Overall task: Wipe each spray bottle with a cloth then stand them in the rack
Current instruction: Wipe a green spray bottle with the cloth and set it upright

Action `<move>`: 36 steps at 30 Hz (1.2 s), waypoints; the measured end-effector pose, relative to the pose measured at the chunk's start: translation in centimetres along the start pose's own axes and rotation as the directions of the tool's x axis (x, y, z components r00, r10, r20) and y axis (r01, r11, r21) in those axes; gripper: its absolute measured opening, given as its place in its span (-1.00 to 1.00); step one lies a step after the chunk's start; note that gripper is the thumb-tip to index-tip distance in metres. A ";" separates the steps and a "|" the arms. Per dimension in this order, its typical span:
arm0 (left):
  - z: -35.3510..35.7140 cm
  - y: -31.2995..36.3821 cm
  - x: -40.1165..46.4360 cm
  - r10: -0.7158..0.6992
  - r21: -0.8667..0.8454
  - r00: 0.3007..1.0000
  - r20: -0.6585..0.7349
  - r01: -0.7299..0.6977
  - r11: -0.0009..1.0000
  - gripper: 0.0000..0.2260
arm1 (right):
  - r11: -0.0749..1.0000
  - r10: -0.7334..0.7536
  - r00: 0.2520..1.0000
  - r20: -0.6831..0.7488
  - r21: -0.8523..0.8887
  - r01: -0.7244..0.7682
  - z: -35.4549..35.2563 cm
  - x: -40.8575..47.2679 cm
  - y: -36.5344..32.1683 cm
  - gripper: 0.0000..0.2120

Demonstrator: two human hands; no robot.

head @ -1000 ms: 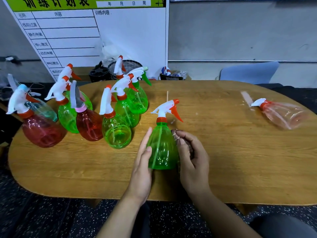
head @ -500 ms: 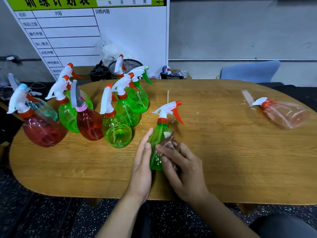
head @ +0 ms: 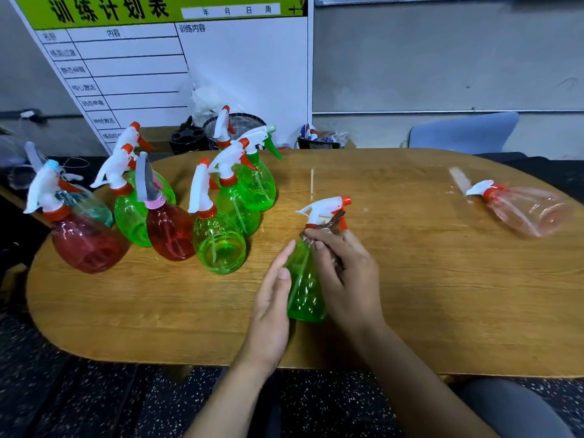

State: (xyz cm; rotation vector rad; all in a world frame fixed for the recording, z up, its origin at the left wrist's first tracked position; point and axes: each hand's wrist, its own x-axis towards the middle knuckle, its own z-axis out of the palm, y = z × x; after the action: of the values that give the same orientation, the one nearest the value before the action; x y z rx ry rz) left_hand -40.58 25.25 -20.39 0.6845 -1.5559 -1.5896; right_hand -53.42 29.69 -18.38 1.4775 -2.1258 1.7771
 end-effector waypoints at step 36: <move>-0.1 0.8 0.2 -0.099 -0.166 0.994 -0.038 0.092 0.982 -0.65 | 0.920 -0.392 0.903 0.178 0.100 0.379 -1.9 -5.9 0.3 -0.74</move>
State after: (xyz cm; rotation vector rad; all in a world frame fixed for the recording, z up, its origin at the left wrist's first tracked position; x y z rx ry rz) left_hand -40.45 25.07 -19.57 0.7090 -1.3592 -1.7385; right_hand -51.35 34.91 -21.10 1.9954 -1.6915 1.6225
